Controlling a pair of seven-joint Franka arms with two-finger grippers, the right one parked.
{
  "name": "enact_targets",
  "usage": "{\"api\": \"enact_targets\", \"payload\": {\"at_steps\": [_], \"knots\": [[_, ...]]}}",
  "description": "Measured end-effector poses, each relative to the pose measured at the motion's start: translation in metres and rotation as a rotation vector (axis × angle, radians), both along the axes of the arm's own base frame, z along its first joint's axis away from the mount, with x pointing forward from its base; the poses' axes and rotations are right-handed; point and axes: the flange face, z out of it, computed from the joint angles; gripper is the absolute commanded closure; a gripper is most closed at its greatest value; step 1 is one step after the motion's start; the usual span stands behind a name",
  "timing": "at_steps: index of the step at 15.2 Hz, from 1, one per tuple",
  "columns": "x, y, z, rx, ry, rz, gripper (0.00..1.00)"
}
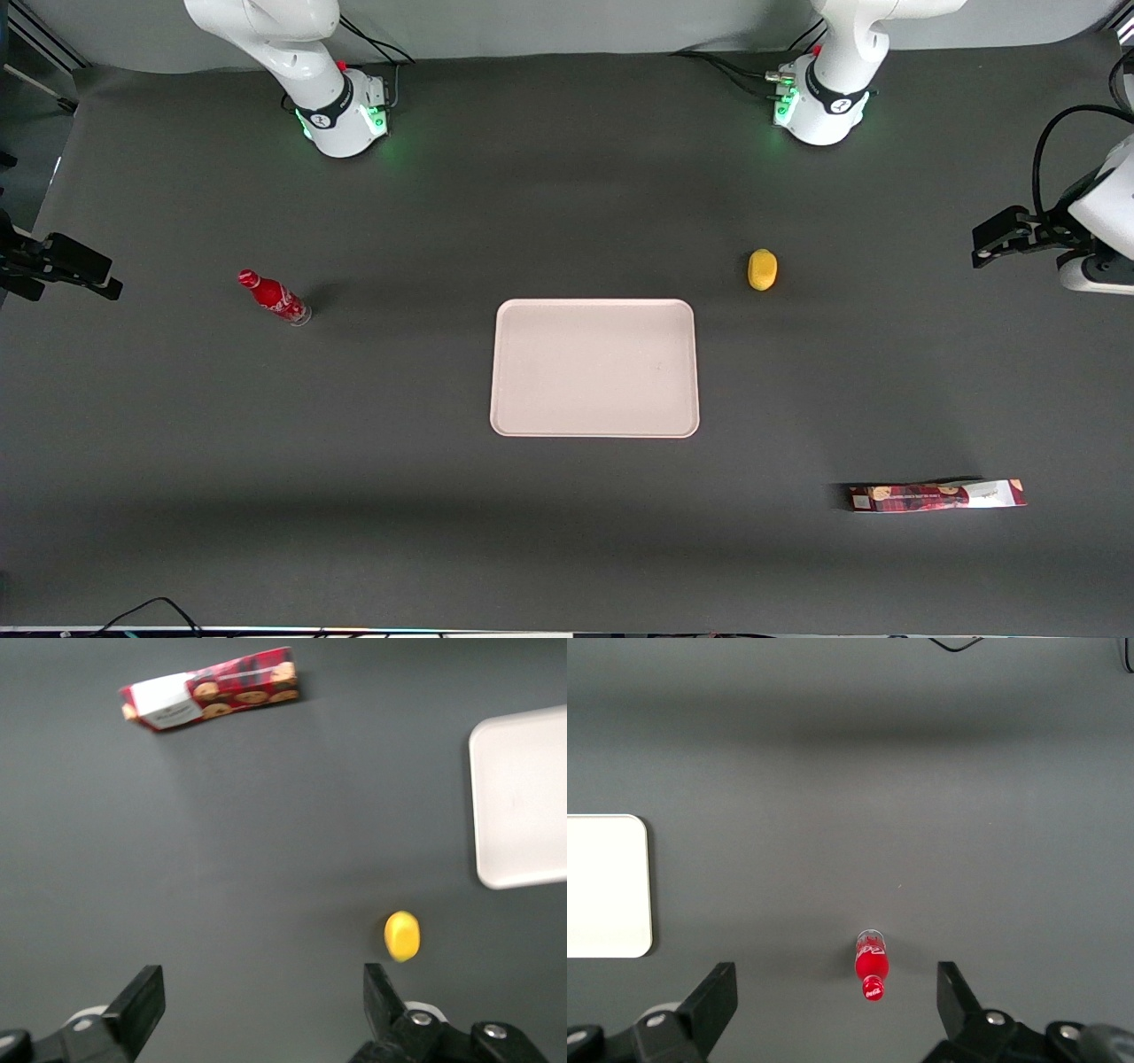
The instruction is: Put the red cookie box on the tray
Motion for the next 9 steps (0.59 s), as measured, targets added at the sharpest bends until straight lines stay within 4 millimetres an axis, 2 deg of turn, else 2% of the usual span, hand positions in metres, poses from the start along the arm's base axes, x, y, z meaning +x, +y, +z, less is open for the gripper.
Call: {"api": "enact_targets", "payload": {"at_steps": [6,9], "knots": [[0.006,0.009,-0.007,-0.007,0.02,-0.468,0.0],[0.026,0.03,-0.015,-0.008,0.027,-0.701,0.0]]}}
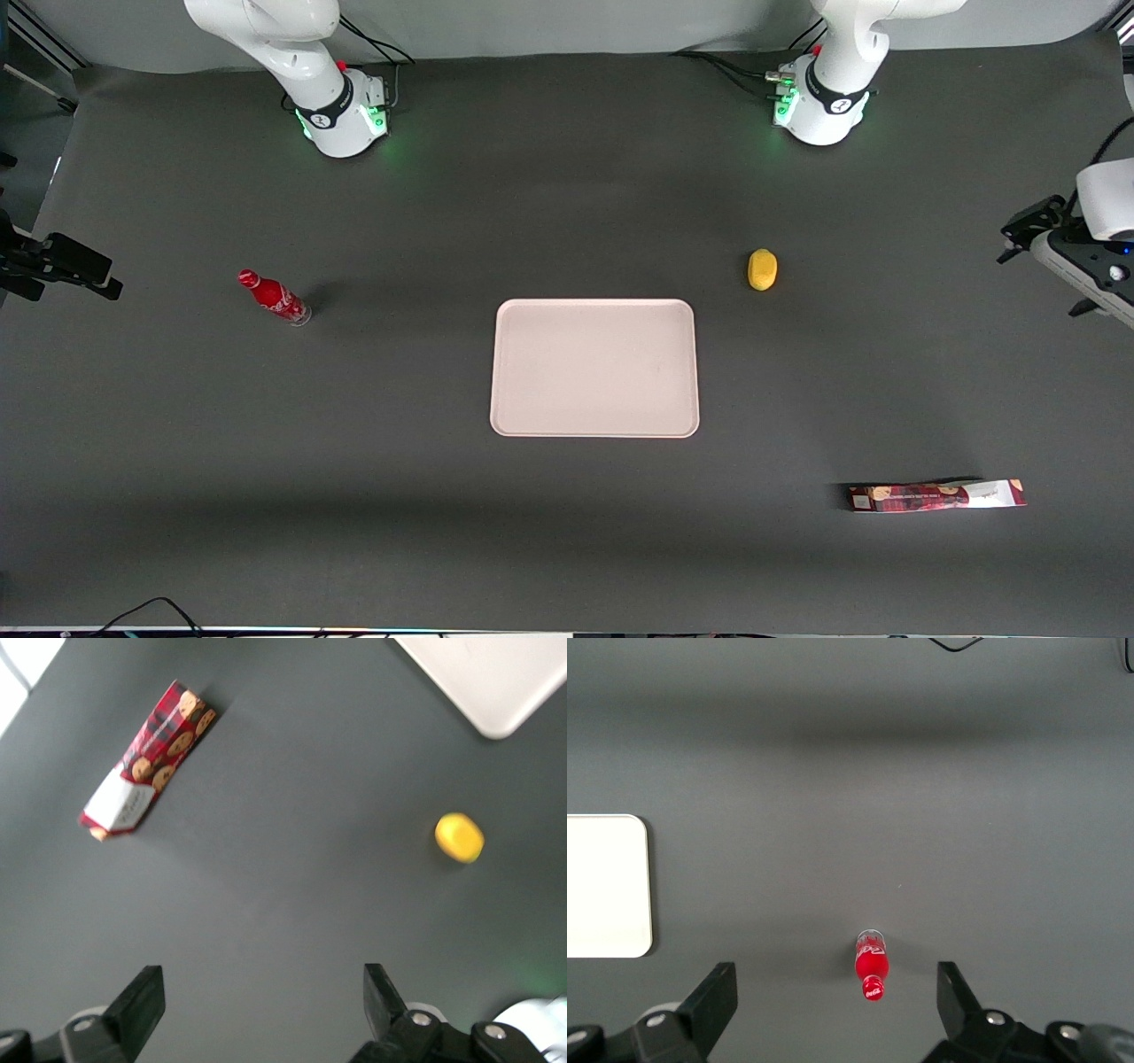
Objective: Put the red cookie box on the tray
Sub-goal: 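Move the open left gripper down over the red tartan cookie box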
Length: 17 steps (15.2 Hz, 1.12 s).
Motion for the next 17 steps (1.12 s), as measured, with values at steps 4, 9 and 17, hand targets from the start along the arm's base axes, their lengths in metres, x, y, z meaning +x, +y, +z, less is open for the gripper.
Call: {"api": "enact_targets", "payload": {"at_steps": [4,9,17], "knots": [[0.033,0.018,-0.018,0.008,-0.001,-0.221,0.0],[0.074,0.029,-0.061,0.033,-0.06,-0.415,0.0],[0.135,0.034,-0.176,0.022,-0.087,-0.5,0.0]]}}
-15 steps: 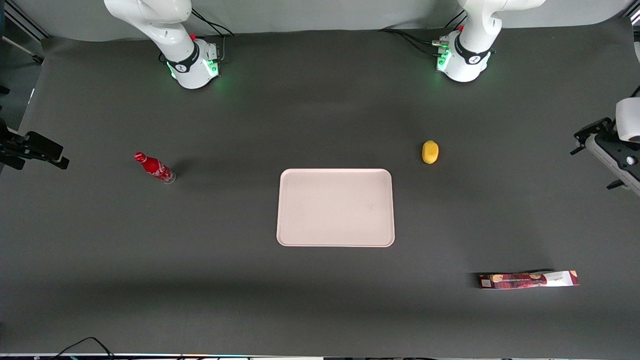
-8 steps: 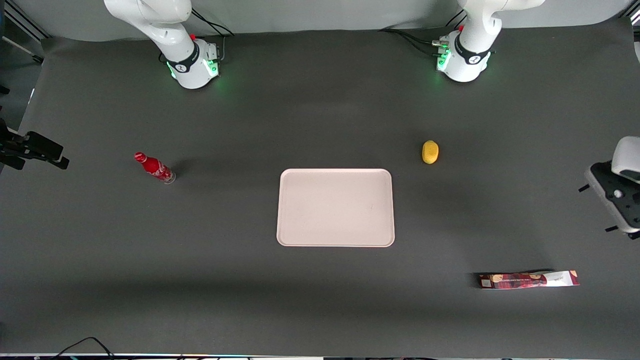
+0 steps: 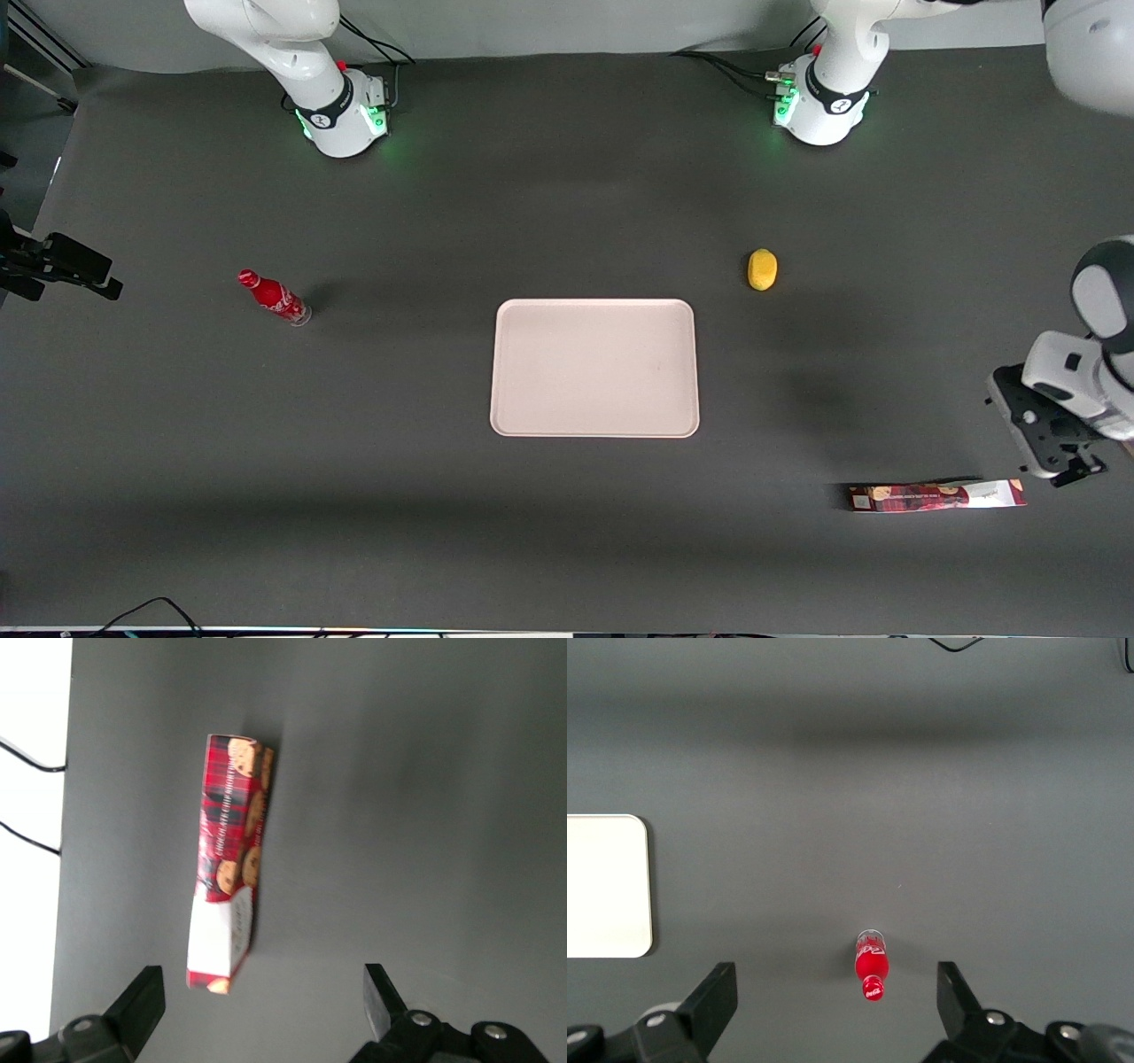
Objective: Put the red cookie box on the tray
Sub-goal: 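Move the open left gripper down over the red tartan cookie box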
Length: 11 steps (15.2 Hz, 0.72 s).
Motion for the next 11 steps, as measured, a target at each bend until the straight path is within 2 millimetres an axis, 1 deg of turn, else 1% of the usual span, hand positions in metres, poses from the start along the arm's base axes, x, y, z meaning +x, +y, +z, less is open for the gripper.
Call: {"api": "enact_targets", "payload": {"at_steps": [3,5,8,11], "knots": [[0.026,0.001,-0.041,0.007,-0.039,-0.023,0.0],[0.037,0.0,-0.058,0.012,-0.078,-0.029,0.0],[0.048,0.0,-0.077,0.021,-0.137,-0.035,0.0],[0.052,0.0,-0.112,0.01,-0.137,-0.027,0.0]]}}
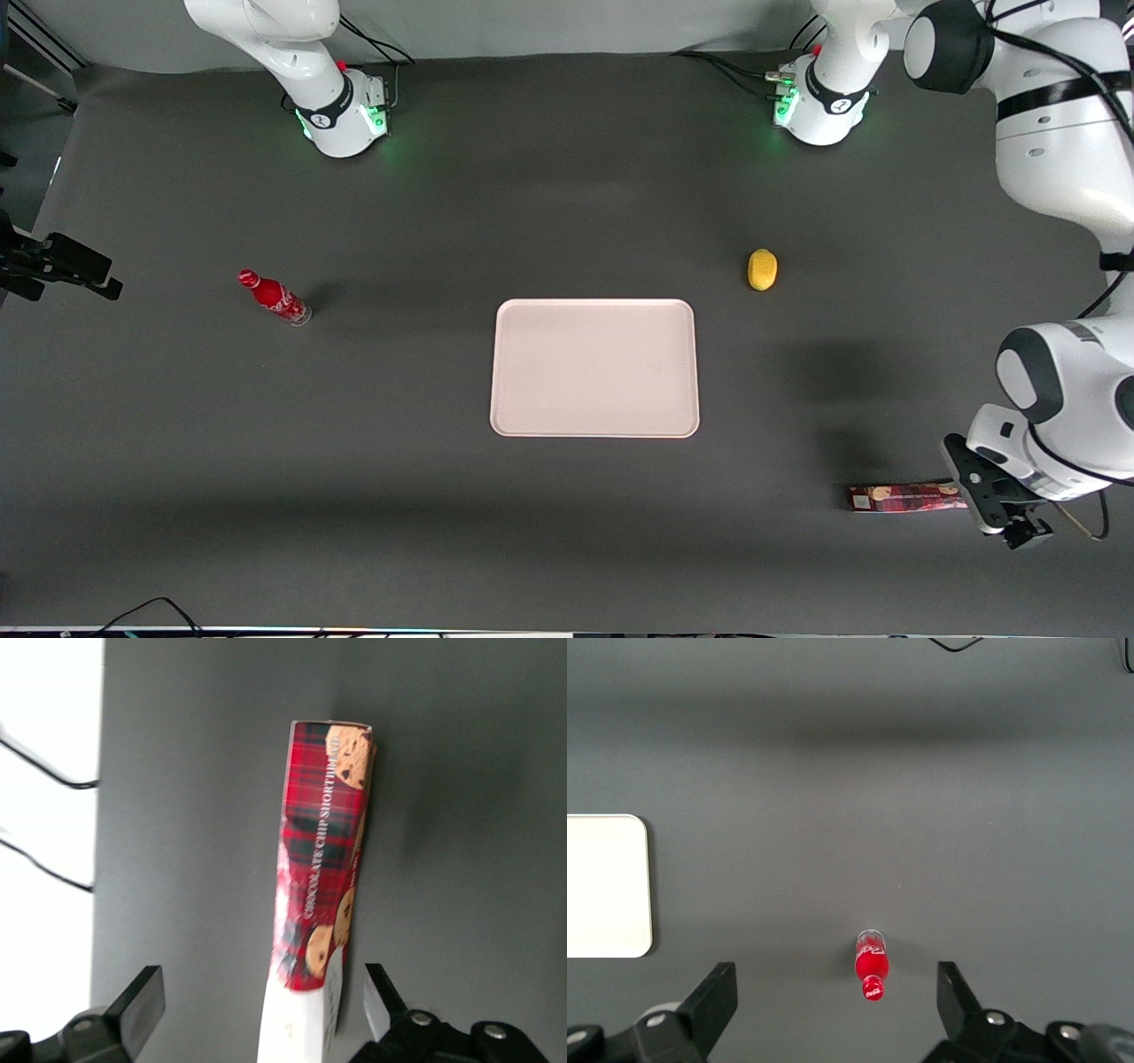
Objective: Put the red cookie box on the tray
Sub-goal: 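Move the open left gripper down over the red tartan cookie box, then close the left gripper on the cookie box end and lift it upright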
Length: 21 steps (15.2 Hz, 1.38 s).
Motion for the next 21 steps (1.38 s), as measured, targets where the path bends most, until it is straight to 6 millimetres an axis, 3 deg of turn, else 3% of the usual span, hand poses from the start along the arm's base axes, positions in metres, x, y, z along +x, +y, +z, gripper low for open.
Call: {"api": "enact_targets", "payload": {"at_steps": [3,8,18,19,21], "knots": [[-0.001,-0.001,-0.026,-0.026,0.03,0.014,0.0],[-0.002,-0.003,-0.032,-0.029,0.037,0.008,0.0],[-0.001,-0.007,-0.079,-0.017,0.028,-0.032,0.01],[0.0,-0.007,-0.081,-0.015,0.025,-0.036,0.06],[0.0,-0.007,-0.083,-0.014,0.021,-0.04,0.51]]}}
